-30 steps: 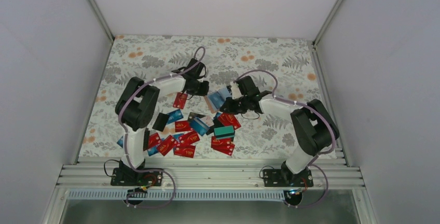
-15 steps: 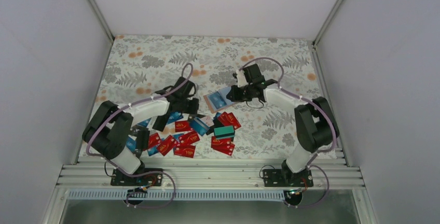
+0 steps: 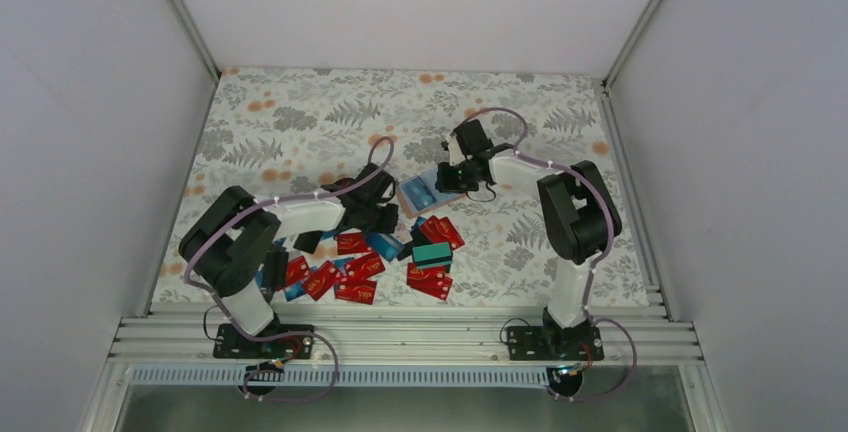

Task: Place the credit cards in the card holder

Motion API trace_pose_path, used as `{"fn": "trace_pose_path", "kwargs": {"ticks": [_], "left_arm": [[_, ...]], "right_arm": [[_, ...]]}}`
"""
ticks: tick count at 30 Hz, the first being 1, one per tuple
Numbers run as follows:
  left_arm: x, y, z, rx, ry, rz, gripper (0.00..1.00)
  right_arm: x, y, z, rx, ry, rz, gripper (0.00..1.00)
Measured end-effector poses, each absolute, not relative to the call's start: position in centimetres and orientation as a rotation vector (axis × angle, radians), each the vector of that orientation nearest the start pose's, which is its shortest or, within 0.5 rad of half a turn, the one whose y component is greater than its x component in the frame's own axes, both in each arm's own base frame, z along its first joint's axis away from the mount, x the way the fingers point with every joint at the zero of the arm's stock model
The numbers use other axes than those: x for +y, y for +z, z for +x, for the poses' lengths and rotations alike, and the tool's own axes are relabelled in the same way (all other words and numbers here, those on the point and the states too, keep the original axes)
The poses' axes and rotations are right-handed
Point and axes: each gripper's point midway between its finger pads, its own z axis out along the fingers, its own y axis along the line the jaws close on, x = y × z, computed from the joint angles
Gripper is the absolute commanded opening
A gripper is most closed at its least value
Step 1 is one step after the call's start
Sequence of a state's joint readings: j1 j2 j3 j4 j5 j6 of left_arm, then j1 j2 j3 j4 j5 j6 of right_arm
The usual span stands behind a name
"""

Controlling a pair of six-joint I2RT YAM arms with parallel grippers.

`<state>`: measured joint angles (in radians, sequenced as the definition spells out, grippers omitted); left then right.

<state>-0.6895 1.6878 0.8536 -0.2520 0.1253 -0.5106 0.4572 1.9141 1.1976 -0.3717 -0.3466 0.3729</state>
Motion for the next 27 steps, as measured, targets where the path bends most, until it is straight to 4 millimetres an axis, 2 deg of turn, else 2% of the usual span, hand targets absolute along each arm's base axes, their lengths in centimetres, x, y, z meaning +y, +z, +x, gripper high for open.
{"fn": "trace_pose_path", "kwargs": {"ticks": [7,15,27], "left_arm": [[-26.5,1.8,29.0,2.727,-0.525,0.290,0.09],[-27.6,1.9,30.5,2.707,-0.526,0.292,0.09],[-28.4,1.8,31.3,2.686,-0.543,0.297,0.09]], "right_arm": [[24.1,2.4,37.1,2.773,0.627,-0.222,0.04],[24.6,2.3,36.9,2.768,0.588,-0.244,0.04],[24.9,2.3,36.7,2.761,0.541,-0.269,0.04]]}}
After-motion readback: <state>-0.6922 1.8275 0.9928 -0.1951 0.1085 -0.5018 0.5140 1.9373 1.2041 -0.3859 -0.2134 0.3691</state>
